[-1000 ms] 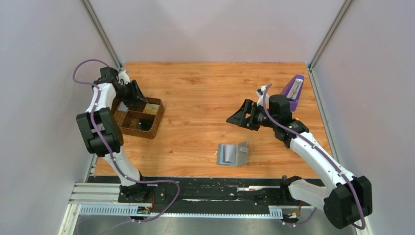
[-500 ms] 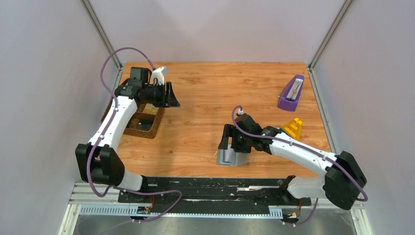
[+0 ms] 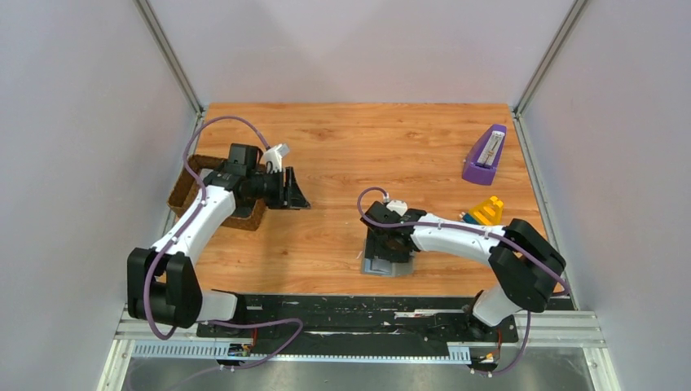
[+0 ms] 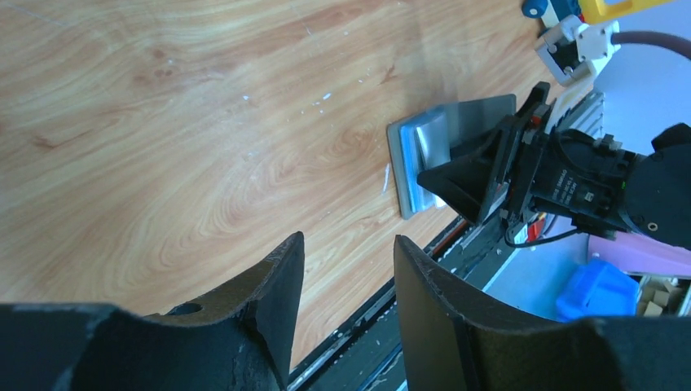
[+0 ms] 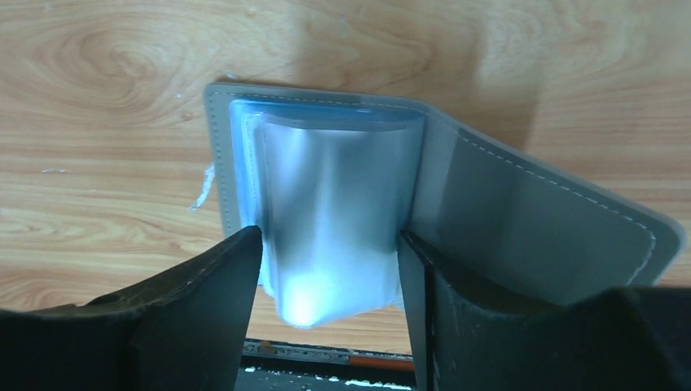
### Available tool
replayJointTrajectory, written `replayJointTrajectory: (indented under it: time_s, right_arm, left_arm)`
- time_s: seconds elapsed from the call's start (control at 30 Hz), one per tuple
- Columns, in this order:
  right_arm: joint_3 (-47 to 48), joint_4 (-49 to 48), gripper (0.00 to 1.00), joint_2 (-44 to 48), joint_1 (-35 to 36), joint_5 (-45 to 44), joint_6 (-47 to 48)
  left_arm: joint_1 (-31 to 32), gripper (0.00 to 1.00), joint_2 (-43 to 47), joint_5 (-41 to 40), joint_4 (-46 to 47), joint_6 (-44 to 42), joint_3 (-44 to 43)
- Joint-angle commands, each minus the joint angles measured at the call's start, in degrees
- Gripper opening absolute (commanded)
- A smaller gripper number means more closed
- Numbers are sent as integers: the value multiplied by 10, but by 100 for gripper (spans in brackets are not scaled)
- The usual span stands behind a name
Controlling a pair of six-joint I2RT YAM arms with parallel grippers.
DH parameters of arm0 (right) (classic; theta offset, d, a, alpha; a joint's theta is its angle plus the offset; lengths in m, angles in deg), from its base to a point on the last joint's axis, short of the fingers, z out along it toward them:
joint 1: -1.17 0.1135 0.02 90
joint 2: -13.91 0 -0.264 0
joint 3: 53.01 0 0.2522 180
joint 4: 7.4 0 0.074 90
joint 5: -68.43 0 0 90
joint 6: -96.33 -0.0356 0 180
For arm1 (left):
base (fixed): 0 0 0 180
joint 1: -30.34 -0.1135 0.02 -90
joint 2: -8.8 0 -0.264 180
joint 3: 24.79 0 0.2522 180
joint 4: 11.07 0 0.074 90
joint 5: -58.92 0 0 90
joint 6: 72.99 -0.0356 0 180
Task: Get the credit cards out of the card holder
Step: Remove the credit card from the card holder.
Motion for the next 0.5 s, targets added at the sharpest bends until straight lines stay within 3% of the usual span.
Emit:
replayJointTrajectory:
  time_s: [0.0,0.17,0.47]
  right_arm:
    - [8,11,59,0,12,-39,-33]
    - [-14,-8,48,40,12,-44,-38]
    - [-87,-93,32,128,12,-30,-20]
  left_arm:
    - [19,52,41,16,53,28,28]
    - [56,51,30,9,79,53,43]
    - [187,48,-34,-13,187,139,35]
